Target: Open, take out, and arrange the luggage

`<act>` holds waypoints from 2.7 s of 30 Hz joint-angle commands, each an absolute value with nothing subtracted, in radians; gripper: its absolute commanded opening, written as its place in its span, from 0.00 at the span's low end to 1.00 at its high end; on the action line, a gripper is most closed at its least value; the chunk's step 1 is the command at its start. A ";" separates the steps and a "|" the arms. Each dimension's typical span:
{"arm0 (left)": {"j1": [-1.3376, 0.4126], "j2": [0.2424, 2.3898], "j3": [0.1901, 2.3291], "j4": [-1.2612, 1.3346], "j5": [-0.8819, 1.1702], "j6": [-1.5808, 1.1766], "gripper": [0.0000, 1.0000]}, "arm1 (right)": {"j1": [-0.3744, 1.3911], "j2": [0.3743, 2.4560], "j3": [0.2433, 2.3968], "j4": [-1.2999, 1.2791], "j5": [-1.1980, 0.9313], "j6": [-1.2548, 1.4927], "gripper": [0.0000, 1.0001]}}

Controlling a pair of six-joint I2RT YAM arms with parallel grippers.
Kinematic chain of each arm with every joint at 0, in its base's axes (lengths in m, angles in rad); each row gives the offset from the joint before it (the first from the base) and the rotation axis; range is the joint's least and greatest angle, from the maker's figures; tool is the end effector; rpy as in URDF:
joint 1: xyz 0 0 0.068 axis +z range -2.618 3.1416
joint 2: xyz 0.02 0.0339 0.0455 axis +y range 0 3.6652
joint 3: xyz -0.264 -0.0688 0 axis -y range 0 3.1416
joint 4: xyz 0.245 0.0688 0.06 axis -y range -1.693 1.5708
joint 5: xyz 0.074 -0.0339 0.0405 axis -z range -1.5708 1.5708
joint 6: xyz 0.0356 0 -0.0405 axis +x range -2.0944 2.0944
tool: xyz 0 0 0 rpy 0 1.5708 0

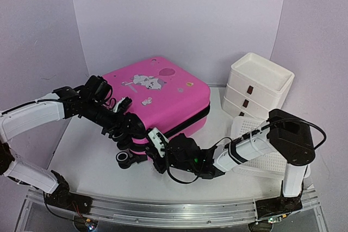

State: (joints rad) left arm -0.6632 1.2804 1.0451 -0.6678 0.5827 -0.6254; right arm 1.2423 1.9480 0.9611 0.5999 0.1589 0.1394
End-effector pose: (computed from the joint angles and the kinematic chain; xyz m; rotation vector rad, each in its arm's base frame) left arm 0.1935 -0.1760 0.2862 0.3311 2.6883 -1.2072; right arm 0.1355 0.3800 0.1464 -0.9694 1.7831 0.7439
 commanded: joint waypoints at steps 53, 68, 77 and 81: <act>-0.077 1.574 1.279 -0.825 0.528 -0.099 0.82 | 0.700 1.758 0.955 0.592 -0.587 0.360 0.00; -0.410 1.053 1.034 -0.757 0.514 -0.400 0.87 | 0.549 1.827 1.098 0.419 -0.742 0.327 0.00; -0.773 1.062 1.185 -0.812 0.178 -0.490 0.91 | 0.513 1.857 1.124 0.391 -0.754 0.330 0.00; -0.960 1.231 1.267 -0.673 0.226 -0.511 0.92 | 0.512 1.857 1.134 0.374 -0.760 0.327 0.00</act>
